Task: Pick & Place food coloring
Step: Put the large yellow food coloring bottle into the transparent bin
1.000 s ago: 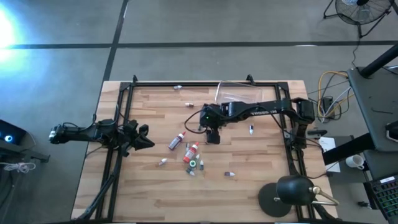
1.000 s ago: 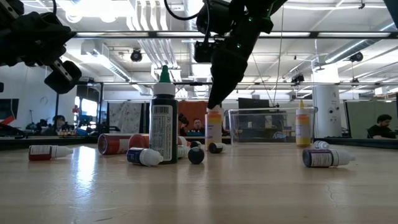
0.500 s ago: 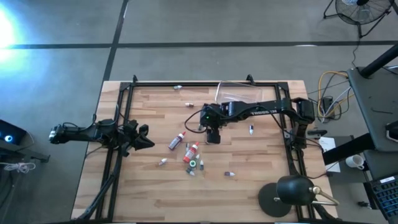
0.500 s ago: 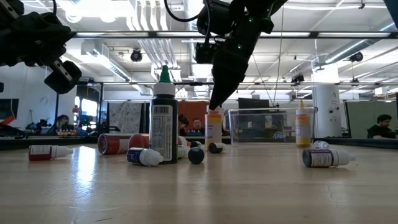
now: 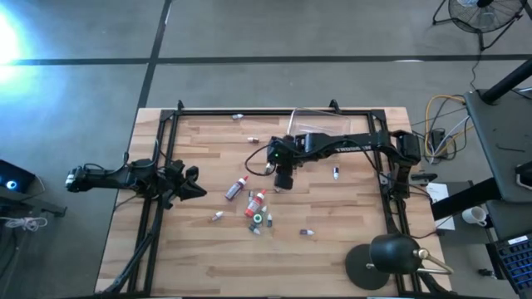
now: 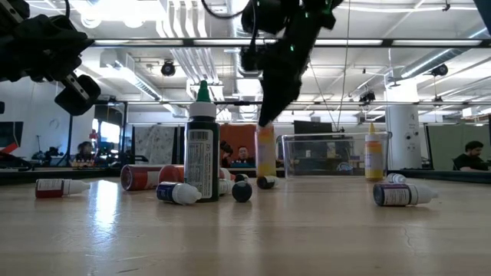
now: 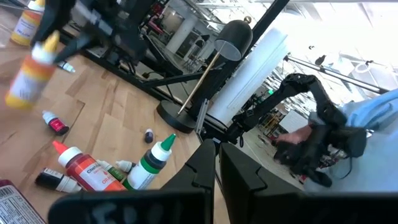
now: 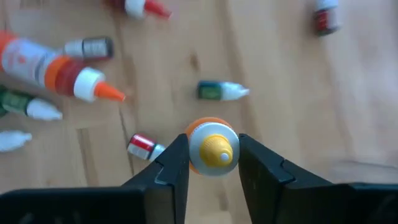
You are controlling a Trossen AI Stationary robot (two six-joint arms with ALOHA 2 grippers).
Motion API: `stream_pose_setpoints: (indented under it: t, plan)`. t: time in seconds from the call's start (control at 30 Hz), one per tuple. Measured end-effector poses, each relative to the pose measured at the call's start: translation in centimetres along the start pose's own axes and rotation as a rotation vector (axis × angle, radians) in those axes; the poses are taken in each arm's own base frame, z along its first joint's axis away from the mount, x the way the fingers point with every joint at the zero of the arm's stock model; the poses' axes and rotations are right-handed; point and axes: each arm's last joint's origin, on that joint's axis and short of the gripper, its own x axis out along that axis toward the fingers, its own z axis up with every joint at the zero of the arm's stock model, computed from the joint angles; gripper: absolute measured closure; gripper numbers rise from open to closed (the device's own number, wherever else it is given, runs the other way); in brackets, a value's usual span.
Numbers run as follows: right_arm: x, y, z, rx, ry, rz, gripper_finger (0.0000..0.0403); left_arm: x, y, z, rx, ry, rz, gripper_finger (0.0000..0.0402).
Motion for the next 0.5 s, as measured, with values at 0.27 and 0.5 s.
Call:
stream_pose_setpoints:
  t: [0.27, 0.5]
  plan:
    - [-9.4, -2.5, 1.9, 0.195, -0.074, -0.222, 0.0301, 0.0, 0.0, 0.0, 0.000, 0.000, 0.000, 0.0402]
    - [-12.9, -7.7, -2.8, 0.597, -0.072, -0.329, 0.0301, 0.0, 0.0, 0.0, 0.000, -0.001, 0.001, 0.0402]
